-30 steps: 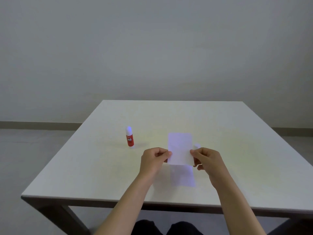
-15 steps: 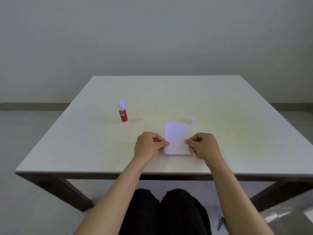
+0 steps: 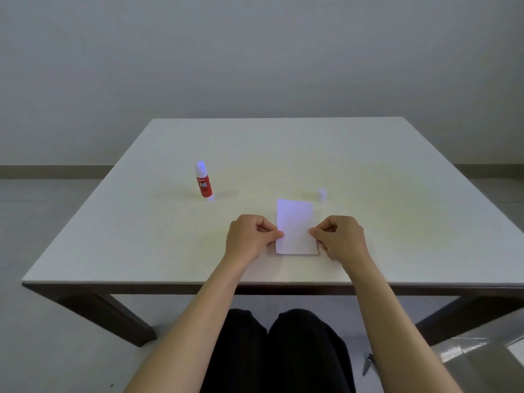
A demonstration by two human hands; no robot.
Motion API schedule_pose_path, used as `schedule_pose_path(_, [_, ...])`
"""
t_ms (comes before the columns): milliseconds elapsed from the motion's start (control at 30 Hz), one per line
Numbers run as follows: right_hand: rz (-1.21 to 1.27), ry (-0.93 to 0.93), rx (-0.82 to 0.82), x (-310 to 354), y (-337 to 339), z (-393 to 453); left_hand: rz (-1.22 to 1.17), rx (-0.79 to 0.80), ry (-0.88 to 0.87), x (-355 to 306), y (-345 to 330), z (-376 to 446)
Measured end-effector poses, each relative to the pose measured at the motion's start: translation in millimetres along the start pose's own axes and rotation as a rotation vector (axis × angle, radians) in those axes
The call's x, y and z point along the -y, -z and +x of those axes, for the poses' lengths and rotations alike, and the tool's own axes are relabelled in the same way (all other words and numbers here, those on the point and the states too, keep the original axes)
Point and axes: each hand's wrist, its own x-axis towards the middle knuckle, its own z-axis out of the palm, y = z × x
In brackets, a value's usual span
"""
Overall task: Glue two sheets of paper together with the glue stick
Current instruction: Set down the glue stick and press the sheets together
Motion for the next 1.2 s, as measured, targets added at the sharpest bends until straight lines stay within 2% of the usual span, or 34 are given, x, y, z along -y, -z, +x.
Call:
schedule_pose_path(200, [-0.029, 0.019, -0.001, 0.6, -2.3, 0.8, 0.008, -0.009, 0.003, -0.1, -0.7, 0.8])
schedule_pose_path(567, [-0.164, 0.084, -0.011, 3.5, -5.9, -0.2, 0.159, -0.051, -0.022, -4.3, -5.0, -0.6])
schedule_pose_path(933, [-0.277, 0.079, -0.005, 7.9, -8.1, 0.7, 0.282, -0.097, -0.16, -0.3, -9.2, -0.2])
schedule_pose_path(1067, [-0.289, 0.074, 0.009, 9.1, -7.7, -0.1, 0.483, 0.022, -0.285, -3.4, -4.8, 7.9])
schedule_pose_path(1200, [-0.301, 0.077, 0.02, 9.5, -7.1, 0.7, 0.752, 0.237, -0.443, -1.4, 4.7, 21.5])
